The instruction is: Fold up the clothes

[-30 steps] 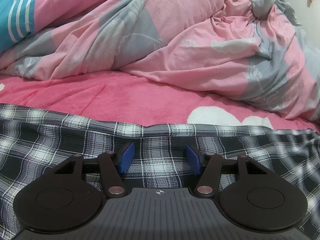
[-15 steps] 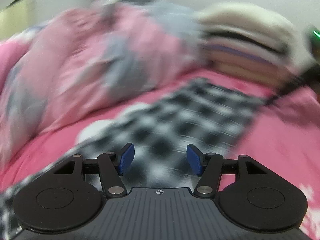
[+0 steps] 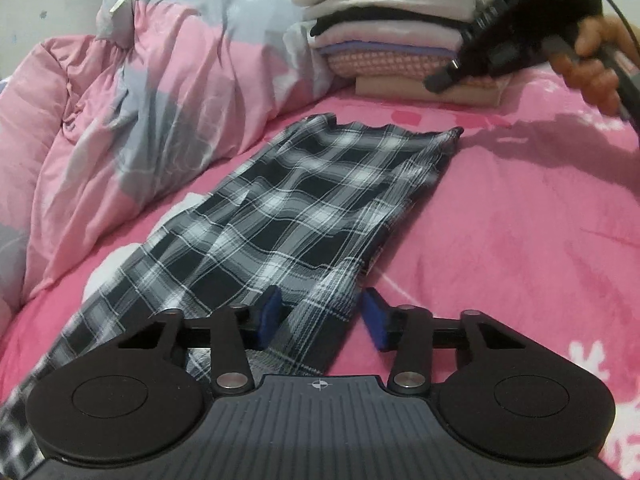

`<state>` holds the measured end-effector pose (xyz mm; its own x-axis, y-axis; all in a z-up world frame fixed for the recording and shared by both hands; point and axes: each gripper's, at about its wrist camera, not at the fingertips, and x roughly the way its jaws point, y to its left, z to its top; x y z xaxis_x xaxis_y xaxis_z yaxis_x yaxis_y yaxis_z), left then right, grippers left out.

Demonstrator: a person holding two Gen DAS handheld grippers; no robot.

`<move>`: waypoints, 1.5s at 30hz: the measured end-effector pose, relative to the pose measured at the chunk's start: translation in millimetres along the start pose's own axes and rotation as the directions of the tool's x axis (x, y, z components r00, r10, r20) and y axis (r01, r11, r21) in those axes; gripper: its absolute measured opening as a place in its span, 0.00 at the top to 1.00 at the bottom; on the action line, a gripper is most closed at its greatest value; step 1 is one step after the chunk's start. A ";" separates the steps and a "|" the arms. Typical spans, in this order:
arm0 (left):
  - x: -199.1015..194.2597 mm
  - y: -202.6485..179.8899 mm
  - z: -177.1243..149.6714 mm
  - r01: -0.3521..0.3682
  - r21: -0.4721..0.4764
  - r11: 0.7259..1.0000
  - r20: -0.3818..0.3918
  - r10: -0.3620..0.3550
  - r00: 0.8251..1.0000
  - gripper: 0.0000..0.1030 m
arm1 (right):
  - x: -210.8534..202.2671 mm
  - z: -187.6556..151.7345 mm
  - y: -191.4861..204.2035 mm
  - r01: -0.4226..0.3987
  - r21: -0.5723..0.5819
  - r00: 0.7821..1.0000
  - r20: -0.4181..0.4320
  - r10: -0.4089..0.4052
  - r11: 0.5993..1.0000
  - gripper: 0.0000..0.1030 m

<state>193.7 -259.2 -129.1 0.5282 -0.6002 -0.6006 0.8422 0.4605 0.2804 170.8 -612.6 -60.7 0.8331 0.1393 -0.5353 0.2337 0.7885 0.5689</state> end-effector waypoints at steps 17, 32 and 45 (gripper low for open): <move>7.5 61.2 -2.3 0.236 -0.479 0.845 0.117 -0.205 0.972 0.95 | 11.1 13.8 24.2 -0.032 -0.153 0.999 0.001 0.033 0.988 0.98; 22.7 47.0 -1.8 0.218 -0.412 0.885 0.034 -0.224 0.974 0.92 | 1.8 -19.7 3.0 0.100 -0.206 0.994 -0.021 -0.106 0.974 0.93; 52.6 111.0 -19.8 0.281 -0.802 0.527 0.094 -0.354 0.931 0.94 | 51.1 -58.0 67.5 -0.087 -0.460 0.973 -0.229 -0.023 0.884 0.93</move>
<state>312.8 -226.8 -144.5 0.2039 -0.7827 -0.5880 0.5059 0.5985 -0.6212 200.0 -517.4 -85.8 0.6901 0.2545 -0.6775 -0.0966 0.9601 0.2624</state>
